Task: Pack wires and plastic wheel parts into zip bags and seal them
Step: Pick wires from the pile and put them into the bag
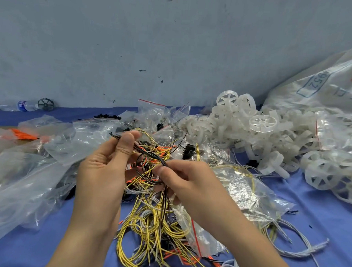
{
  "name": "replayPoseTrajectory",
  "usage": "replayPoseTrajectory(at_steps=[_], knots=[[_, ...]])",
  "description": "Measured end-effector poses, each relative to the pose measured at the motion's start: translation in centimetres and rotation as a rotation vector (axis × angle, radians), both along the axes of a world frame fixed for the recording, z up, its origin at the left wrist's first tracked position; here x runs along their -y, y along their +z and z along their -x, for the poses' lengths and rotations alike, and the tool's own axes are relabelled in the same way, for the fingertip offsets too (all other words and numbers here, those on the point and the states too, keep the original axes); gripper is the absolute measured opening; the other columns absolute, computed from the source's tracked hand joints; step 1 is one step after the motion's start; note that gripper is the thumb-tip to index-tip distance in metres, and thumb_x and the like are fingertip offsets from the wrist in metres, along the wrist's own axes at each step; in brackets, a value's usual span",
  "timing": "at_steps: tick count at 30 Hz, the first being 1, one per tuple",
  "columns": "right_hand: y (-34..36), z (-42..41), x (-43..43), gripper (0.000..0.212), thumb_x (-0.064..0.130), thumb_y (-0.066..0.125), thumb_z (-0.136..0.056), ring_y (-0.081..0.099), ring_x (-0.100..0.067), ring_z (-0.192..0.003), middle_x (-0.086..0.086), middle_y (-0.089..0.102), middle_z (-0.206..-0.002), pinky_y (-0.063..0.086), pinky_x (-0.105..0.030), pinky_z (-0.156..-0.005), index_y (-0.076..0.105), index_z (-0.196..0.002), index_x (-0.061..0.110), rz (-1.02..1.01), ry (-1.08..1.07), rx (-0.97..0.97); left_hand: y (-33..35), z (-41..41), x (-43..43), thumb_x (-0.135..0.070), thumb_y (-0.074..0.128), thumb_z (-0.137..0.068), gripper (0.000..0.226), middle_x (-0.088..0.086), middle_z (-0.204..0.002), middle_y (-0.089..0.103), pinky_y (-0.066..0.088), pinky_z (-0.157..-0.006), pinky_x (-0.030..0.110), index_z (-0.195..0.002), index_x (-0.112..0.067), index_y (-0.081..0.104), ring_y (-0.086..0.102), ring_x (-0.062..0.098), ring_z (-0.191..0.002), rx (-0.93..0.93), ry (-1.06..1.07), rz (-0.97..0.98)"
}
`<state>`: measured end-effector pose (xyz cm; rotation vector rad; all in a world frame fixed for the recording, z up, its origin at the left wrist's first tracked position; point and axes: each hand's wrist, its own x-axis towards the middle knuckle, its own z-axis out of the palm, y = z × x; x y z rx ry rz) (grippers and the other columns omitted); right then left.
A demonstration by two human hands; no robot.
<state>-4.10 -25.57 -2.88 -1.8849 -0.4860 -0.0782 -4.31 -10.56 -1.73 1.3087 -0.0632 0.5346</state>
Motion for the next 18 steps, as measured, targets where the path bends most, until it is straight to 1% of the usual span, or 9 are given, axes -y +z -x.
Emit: replayPoseTrajectory(at_steps=[1,3,5,7,8,10,13,16,18], knots=[[0.0,-0.2,0.2,0.024,0.029,0.058,-0.098,0.058,-0.019,-0.057,-0.001,0.072,-0.074,0.054,-0.039,-0.056,0.073,-0.089,0.013,-0.080,-0.009,-0.011,-0.3,-0.1,0.2,-0.033,0.061,-0.088,0.018,-0.005,-0.079,0.071,0.056,-0.059,0.022,-0.088,-0.024,0.077,0.066,0.007,-0.069,-0.048,-0.052,0.059],[0.0,-0.5,0.6,0.019,0.018,0.061,-0.097,0.063,-0.011,-0.059,-0.007,0.074,-0.078,0.056,-0.026,-0.057,0.077,-0.087,0.016,-0.316,-0.010,-0.102,-1.1,-0.3,0.8,-0.029,0.060,-0.089,0.018,0.003,-0.086,0.073,0.060,-0.066,0.028,-0.091,-0.019,0.074,0.070,0.014,-0.074,-0.145,-0.171,0.151],[0.0,-0.5,1.0,0.021,0.012,0.062,-0.095,0.067,-0.011,-0.063,-0.005,0.076,-0.081,0.056,-0.020,-0.059,0.078,-0.082,0.017,-0.534,-0.001,-0.185,-1.7,-0.3,1.6,-0.027,0.059,-0.088,0.021,0.011,-0.095,0.074,0.061,-0.073,0.033,-0.097,-0.013,0.071,0.072,0.021,-0.082,-0.223,-0.280,0.223],[-0.1,-0.6,1.3,0.017,0.013,0.063,-0.093,0.069,-0.013,-0.068,-0.008,0.077,-0.085,0.056,-0.018,-0.062,0.078,-0.084,0.015,-0.622,-0.019,-0.182,-1.8,-0.3,2.3,-0.027,0.059,-0.088,0.031,0.015,-0.102,0.073,0.061,-0.069,0.034,-0.109,-0.005,0.068,0.072,0.024,-0.085,-0.274,-0.377,0.285],[-0.2,-0.6,1.4,0.015,0.015,0.064,-0.092,0.069,-0.013,-0.070,-0.009,0.077,-0.086,0.056,-0.018,-0.062,0.077,-0.087,0.014,-0.635,-0.034,-0.167,-1.8,-0.2,2.6,-0.026,0.059,-0.088,0.035,0.014,-0.103,0.073,0.060,-0.065,0.033,-0.114,-0.004,0.065,0.072,0.023,-0.083,-0.289,-0.411,0.310],[-0.3,-0.6,1.4,0.016,0.016,0.064,-0.092,0.071,-0.013,-0.072,-0.008,0.077,-0.085,0.056,-0.019,-0.063,0.078,-0.086,0.013,-0.656,-0.068,-0.132,-1.9,-0.1,3.1,-0.026,0.062,-0.086,0.033,0.010,-0.100,0.074,0.058,-0.060,0.031,-0.113,-0.007,0.062,0.072,0.019,-0.079,-0.292,-0.428,0.327],[-0.3,-0.7,1.3,0.014,0.013,0.066,-0.092,0.072,-0.024,-0.073,-0.009,0.075,-0.082,0.061,-0.031,-0.069,0.079,-0.085,0.013,-0.684,-0.140,-0.065,-2.0,0.2,3.8,-0.025,0.064,-0.084,0.025,0.008,-0.093,0.073,0.057,-0.057,0.029,-0.103,-0.009,0.064,0.071,0.019,-0.079,-0.294,-0.373,0.277],[-0.4,-0.7,1.2,0.014,0.017,0.067,-0.092,0.071,-0.029,-0.080,-0.003,0.076,-0.083,0.060,-0.045,-0.079,0.079,-0.087,0.022,-0.562,-0.254,0.075,-2.2,0.5,4.7,-0.022,0.060,-0.088,0.023,0.012,-0.094,0.074,0.056,-0.056,0.025,-0.102,-0.004,0.066,0.071,0.019,-0.074,-0.313,-0.372,0.272],[-0.5,-0.6,1.0,0.014,0.018,0.068,-0.092,0.069,-0.030,-0.081,0.001,0.076,-0.081,0.058,-0.045,-0.078,0.079,-0.088,0.024,-0.499,-0.298,0.129,-2.3,0.6,5.2,-0.020,0.057,-0.092,0.023,0.013,-0.094,0.074,0.056,-0.056,0.023,-0.104,-0.003,0.065,0.069,0.016,-0.067,-0.322,-0.373,0.278]])
